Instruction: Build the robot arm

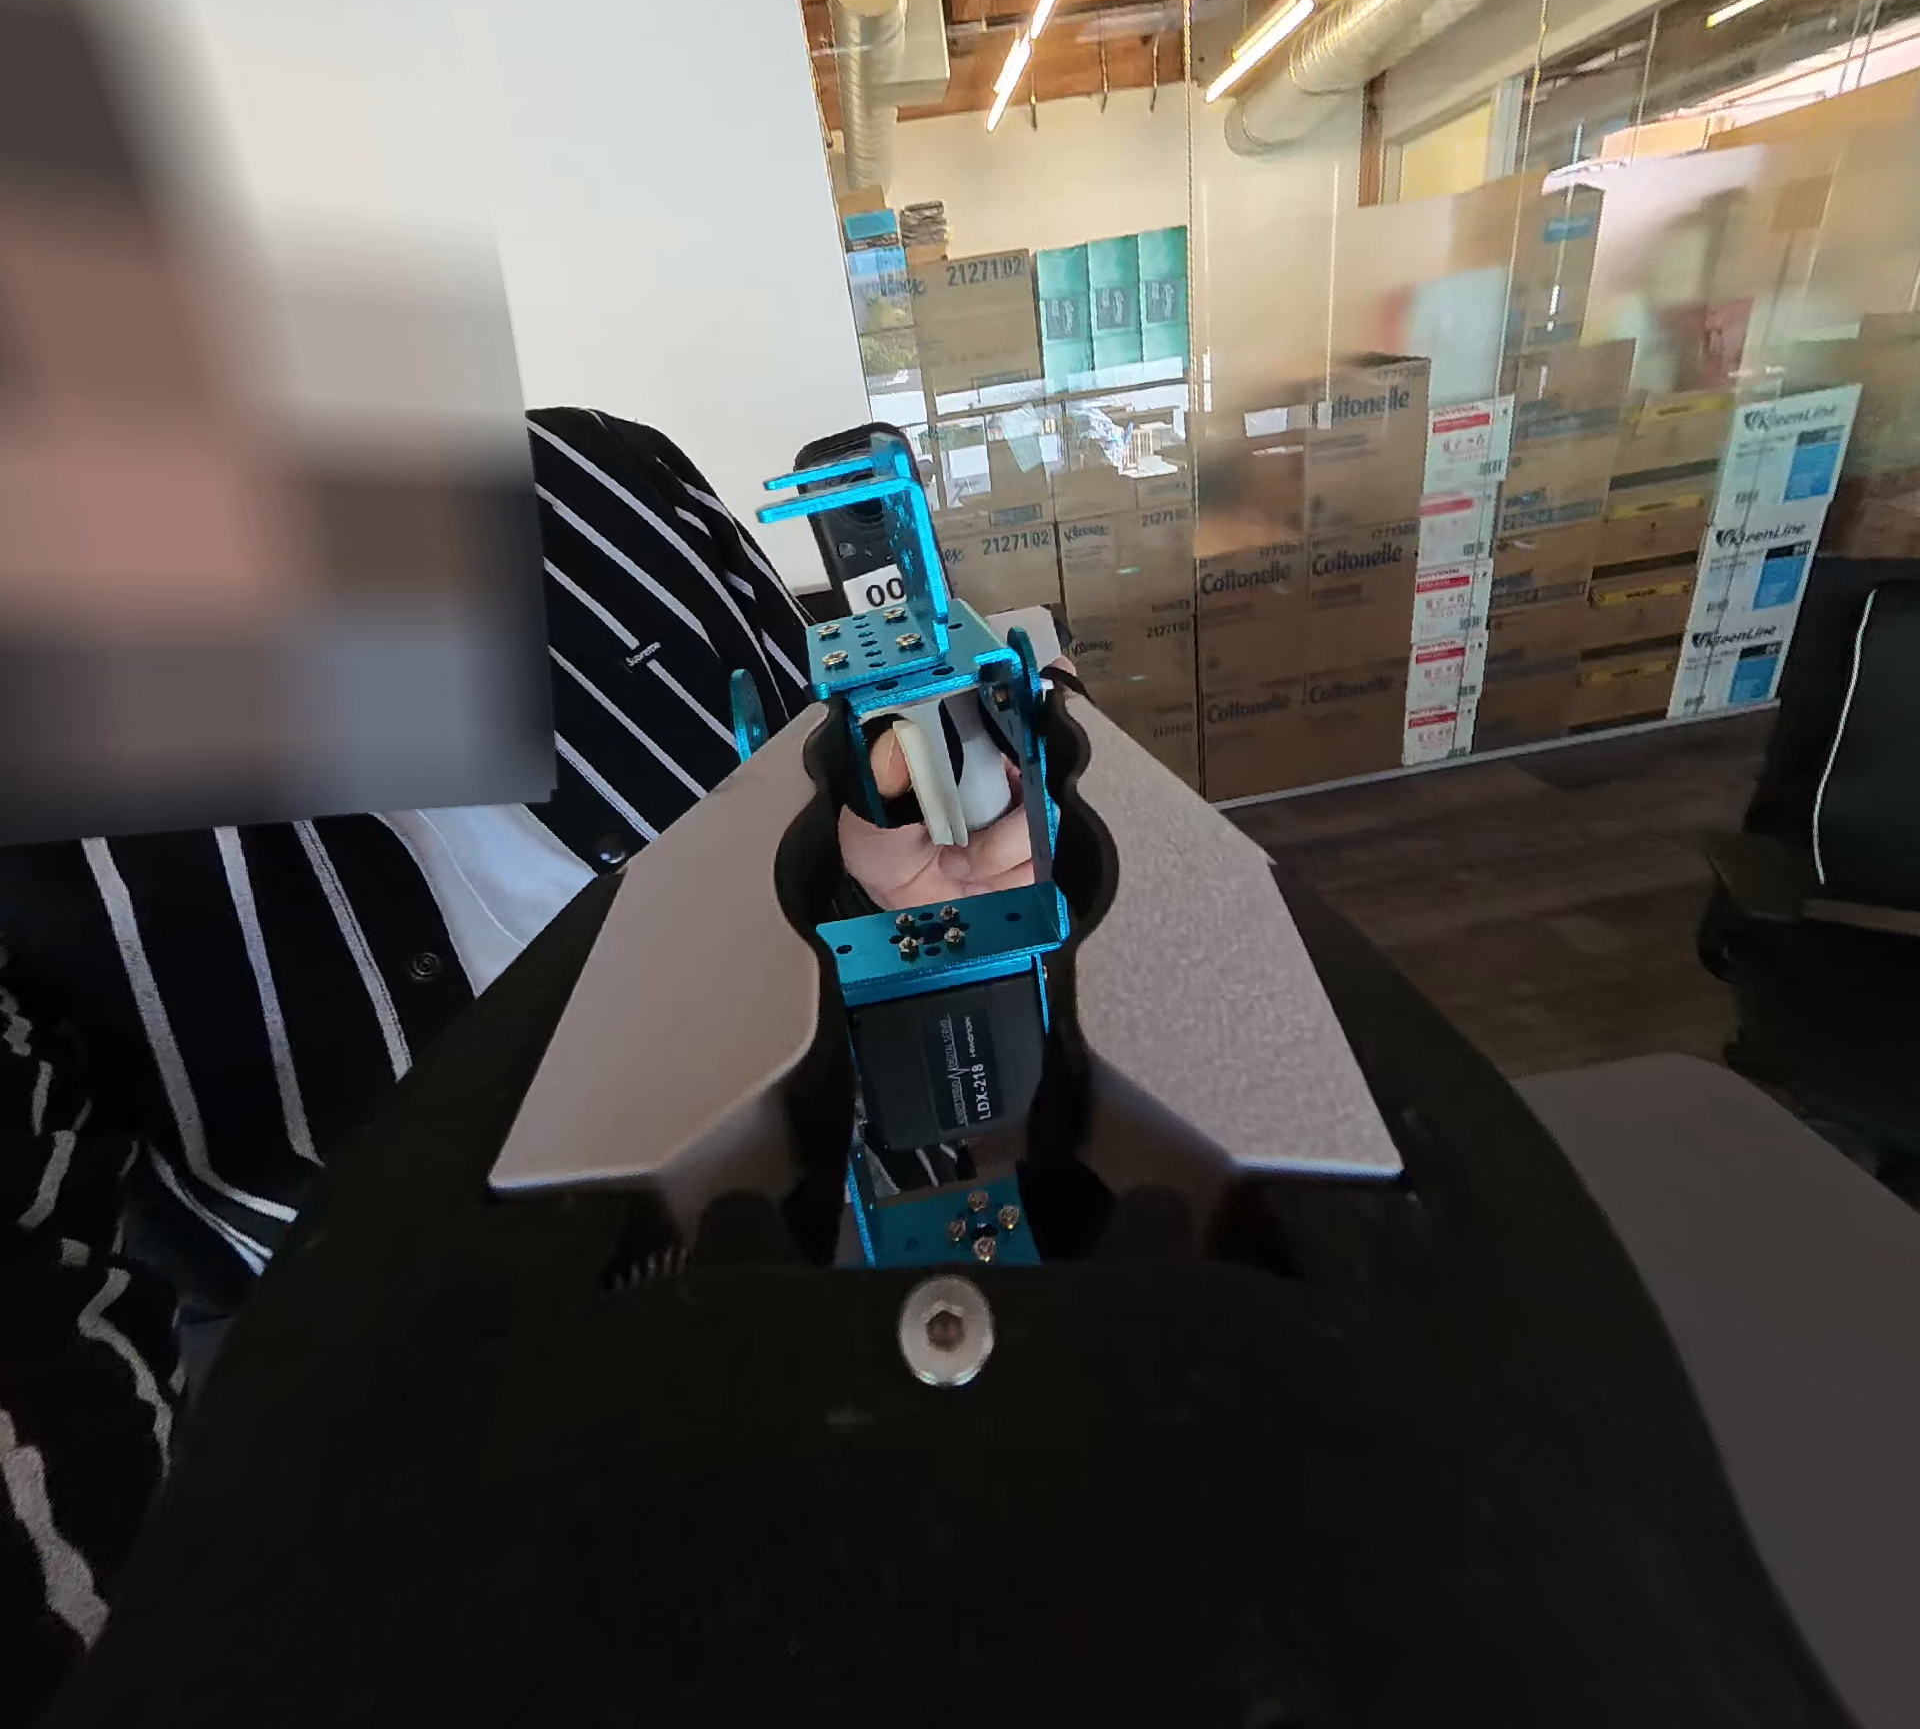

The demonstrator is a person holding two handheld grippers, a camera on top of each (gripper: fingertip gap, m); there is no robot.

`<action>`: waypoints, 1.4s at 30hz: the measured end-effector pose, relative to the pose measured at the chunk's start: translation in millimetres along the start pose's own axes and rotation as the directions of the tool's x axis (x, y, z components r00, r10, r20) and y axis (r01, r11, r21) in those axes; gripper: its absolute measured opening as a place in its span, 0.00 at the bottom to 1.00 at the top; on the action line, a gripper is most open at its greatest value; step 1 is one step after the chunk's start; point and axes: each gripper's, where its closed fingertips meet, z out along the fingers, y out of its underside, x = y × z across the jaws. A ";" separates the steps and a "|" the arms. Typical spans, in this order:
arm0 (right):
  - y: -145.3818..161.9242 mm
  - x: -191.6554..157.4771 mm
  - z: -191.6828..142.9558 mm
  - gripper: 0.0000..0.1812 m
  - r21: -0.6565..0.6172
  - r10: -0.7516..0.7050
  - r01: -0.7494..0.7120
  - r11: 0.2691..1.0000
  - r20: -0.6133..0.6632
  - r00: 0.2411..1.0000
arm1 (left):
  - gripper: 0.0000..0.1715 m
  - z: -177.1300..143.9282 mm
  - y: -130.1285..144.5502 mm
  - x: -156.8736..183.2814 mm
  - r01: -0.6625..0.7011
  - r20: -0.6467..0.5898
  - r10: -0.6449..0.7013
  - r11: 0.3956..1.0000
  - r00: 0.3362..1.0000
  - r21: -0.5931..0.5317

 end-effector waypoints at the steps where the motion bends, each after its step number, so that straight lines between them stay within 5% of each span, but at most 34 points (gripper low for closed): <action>1: -0.1 -0.1 0.1 0.19 0.003 -0.007 0.007 1.000 0.001 1.000 | 0.00 0.0 0.0 -0.1 -0.005 0.001 0.005 1.000 1.000 -0.003; 17: -2.0 0.6 -1.8 0.19 0.048 -0.002 0.002 0.999 -0.002 1.000 | 0.07 0.7 -1.5 -5.7 -0.069 0.043 0.070 0.997 0.997 -0.029; 29: -1.8 4.2 -4.7 0.19 0.050 0.002 0.000 0.999 -0.031 1.000 | 0.00 6.4 0.7 -2.8 -0.054 -0.004 0.054 0.996 0.999 -0.067; 42: -3.5 9.9 -26.4 0.30 0.082 0.020 -0.003 0.997 -0.212 0.977 | 0.00 6.9 0.6 -2.5 -0.051 -0.014 0.051 0.997 0.999 -0.051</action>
